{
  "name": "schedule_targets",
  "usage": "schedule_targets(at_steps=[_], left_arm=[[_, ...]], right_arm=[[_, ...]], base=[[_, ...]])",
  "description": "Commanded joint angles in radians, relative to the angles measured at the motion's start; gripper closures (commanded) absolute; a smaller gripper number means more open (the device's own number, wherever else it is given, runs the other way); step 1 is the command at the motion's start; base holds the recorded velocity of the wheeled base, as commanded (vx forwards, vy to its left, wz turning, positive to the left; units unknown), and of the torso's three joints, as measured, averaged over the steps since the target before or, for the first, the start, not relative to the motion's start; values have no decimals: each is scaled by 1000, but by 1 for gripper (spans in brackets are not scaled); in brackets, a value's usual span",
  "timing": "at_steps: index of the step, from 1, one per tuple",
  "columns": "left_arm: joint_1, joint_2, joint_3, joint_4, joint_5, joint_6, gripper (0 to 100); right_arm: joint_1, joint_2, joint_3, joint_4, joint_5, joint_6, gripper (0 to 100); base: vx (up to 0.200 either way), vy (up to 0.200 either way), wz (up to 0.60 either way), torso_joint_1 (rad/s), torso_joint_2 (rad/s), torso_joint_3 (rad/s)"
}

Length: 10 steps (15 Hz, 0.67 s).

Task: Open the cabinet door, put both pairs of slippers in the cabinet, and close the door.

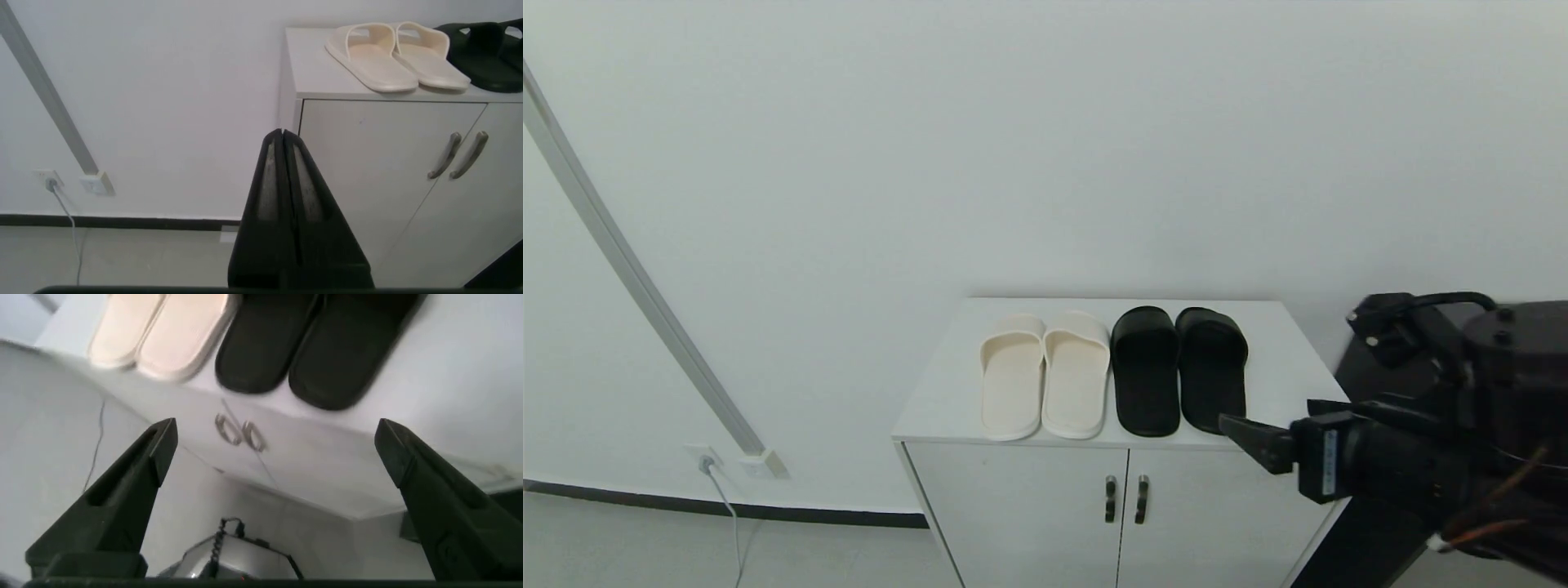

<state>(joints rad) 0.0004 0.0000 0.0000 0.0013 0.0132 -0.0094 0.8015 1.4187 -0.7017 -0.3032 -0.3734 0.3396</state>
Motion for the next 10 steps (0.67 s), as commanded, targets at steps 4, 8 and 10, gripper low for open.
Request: schedule_targets(at_steps=[4, 8, 10], left_arm=[[0, 0, 0, 0, 1, -1, 100], [0, 0, 0, 0, 1, -1, 100], [0, 0, 0, 0, 1, -3, 100]], right_arm=[[1, 336, -162, -103, -173, 21, 0], [-22, 462, -262, -152, -254, 19, 0], [-28, 497, -298, -159, -283, 19, 0]], base=[[0, 0, 0, 0, 0, 0], [0, 0, 0, 0, 0, 0], [0, 0, 0, 0, 0, 0]])
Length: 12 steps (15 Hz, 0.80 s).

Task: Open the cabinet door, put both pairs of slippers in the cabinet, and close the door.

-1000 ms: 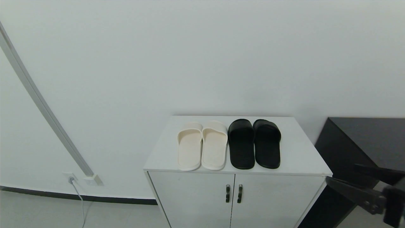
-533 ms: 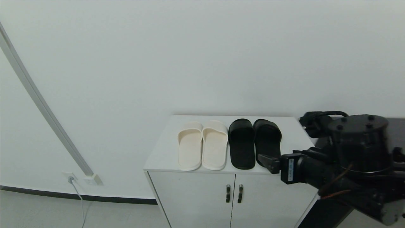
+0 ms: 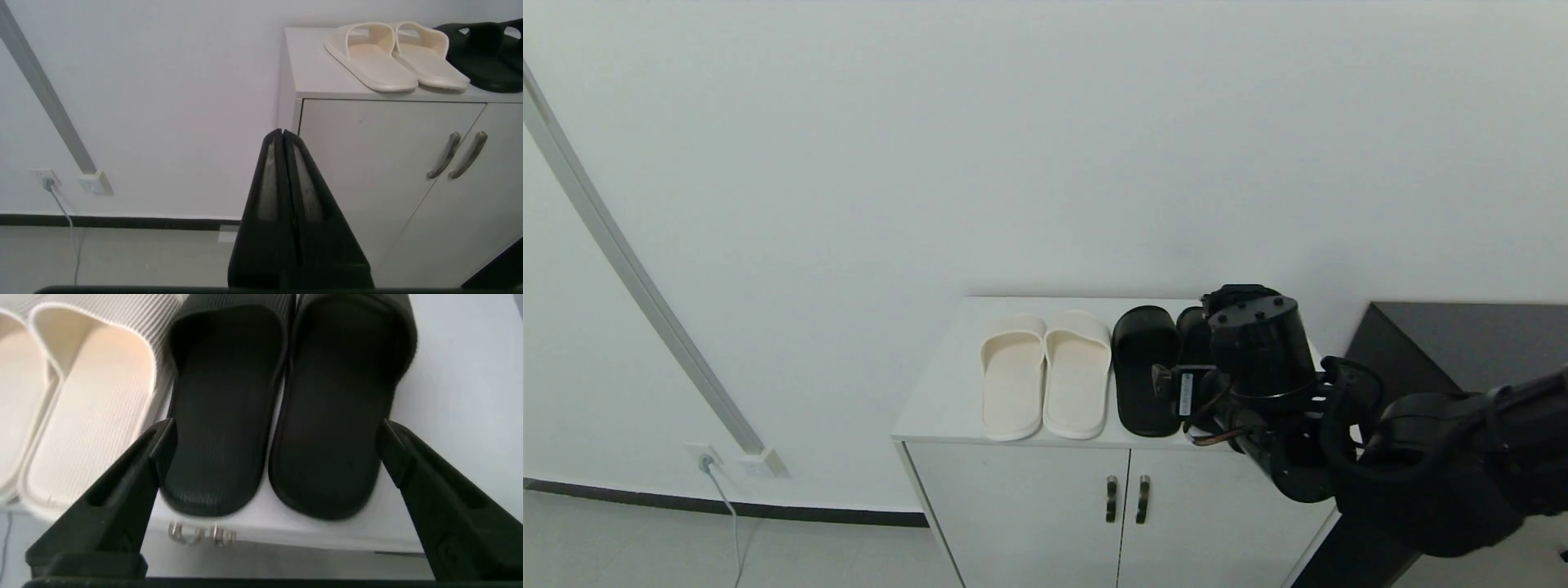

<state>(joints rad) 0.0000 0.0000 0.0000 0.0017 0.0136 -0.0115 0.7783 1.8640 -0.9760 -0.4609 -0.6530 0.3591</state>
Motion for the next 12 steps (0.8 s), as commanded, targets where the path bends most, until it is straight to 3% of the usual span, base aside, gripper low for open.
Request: schedule_targets(at_steps=[1, 6, 12], left_arm=[[0, 0, 0, 0, 0, -1, 100], [0, 0, 0, 0, 0, -1, 100], [0, 0, 0, 0, 0, -1, 100]], right_arm=[[-14, 73, -49, -1, -11, -2, 0], [-40, 145, -93, -16, -33, -5, 0], [-116, 294, -158, -233, -31, -123, 0]], base=[[0, 0, 0, 0, 0, 0], [0, 0, 0, 0, 0, 0], [0, 0, 0, 0, 0, 0]])
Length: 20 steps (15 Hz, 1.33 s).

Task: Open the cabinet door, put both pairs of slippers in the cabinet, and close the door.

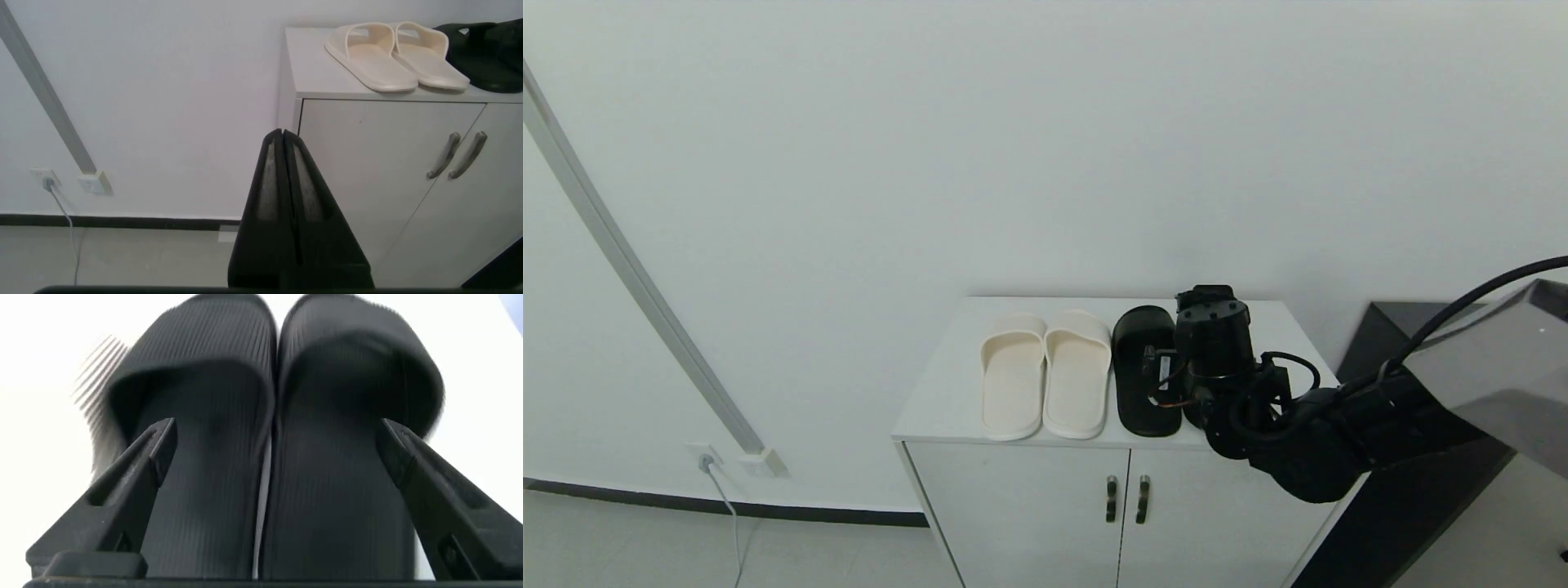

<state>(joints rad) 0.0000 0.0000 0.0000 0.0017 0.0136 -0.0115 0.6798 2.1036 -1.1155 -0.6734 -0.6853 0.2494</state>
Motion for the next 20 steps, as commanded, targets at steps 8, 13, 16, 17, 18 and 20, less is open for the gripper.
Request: schedule_targets(at_steps=[8, 13, 16, 17, 18, 20], left_arm=[[0, 0, 0, 0, 2, -2, 100], [0, 0, 0, 0, 0, -2, 100], [0, 0, 0, 0, 0, -2, 100], [0, 0, 0, 0, 0, -2, 100], [0, 0, 0, 0, 0, -4, 100], [0, 0, -2, 0, 0, -4, 100]], right_arm=[[-59, 161, -116, -110, 9, -74, 0], [-63, 170, -118, -115, 9, -74, 100], [-63, 170, -115, -115, 7, -79, 100], [-62, 170, -115, -115, 7, -81, 100], [-60, 170, -115, -115, 7, -81, 100], [-59, 168, -112, -115, 7, -81, 100]], base=[[0, 0, 0, 0, 0, 0], [0, 0, 0, 0, 0, 0], [0, 0, 0, 0, 0, 0], [0, 0, 0, 0, 0, 0], [0, 0, 0, 0, 0, 0], [0, 0, 0, 0, 0, 0]])
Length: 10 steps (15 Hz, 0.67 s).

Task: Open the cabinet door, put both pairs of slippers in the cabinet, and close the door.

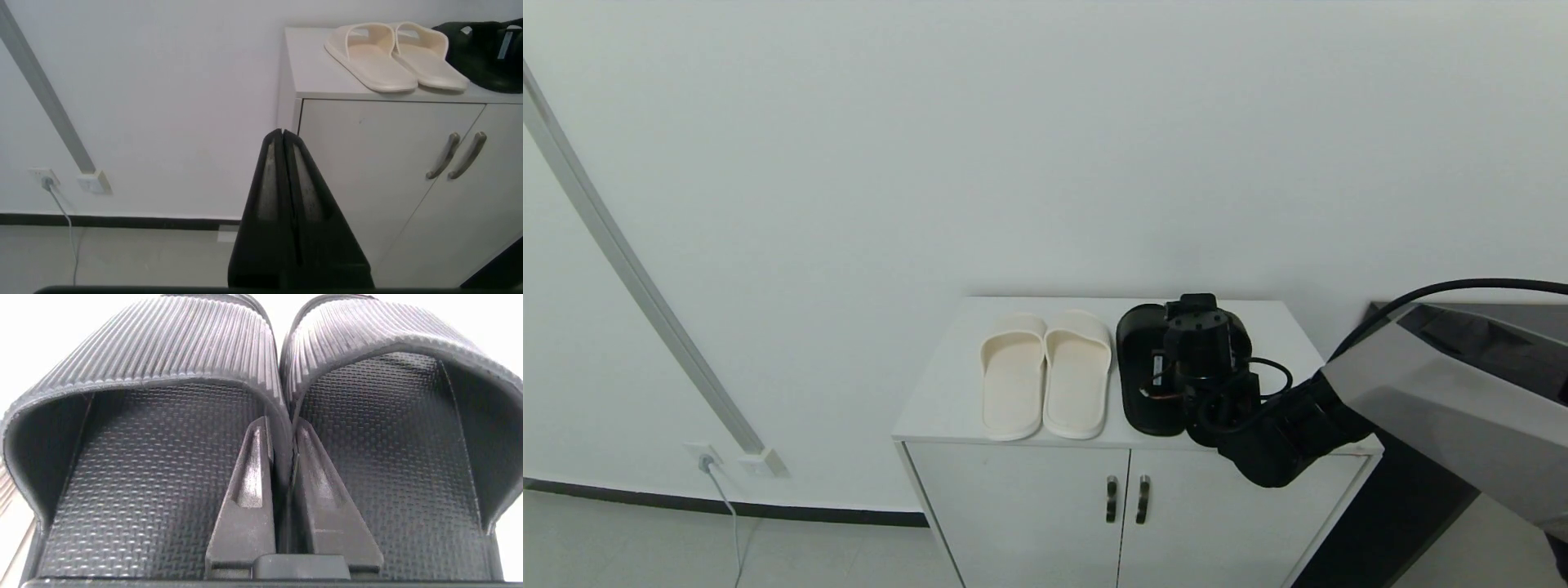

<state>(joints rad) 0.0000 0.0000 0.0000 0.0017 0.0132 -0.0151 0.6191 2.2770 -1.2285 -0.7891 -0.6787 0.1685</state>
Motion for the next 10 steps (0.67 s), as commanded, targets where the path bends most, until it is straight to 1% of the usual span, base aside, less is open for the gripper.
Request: schedule_targets(at_steps=[1, 3, 5, 6, 7, 9, 10], left_arm=[[0, 0, 0, 0, 1, 0, 100], [0, 0, -2, 0, 1, 0, 100], [0, 0, 0, 0, 1, 1, 100], [0, 0, 0, 0, 1, 1, 100], [0, 0, 0, 0, 1, 1, 100], [0, 0, 0, 0, -1, 1, 100], [0, 0, 0, 0, -1, 1, 100]], right_arm=[[2, -11, 4, -2, 1, 0, 100], [5, -53, 30, -19, 2, -1, 100], [14, -125, 81, -21, 28, -12, 100], [25, -168, 113, -22, 59, -14, 100], [54, -254, 184, -22, 117, -34, 100], [93, -337, 290, -30, 194, -43, 100], [102, -355, 314, -36, 211, -43, 100]], base=[[0, 0, 0, 0, 0, 0], [0, 0, 0, 0, 0, 0], [0, 0, 0, 0, 0, 0], [0, 0, 0, 0, 0, 0], [0, 0, 0, 0, 0, 0], [0, 0, 0, 0, 0, 0], [0, 0, 0, 0, 0, 0]])
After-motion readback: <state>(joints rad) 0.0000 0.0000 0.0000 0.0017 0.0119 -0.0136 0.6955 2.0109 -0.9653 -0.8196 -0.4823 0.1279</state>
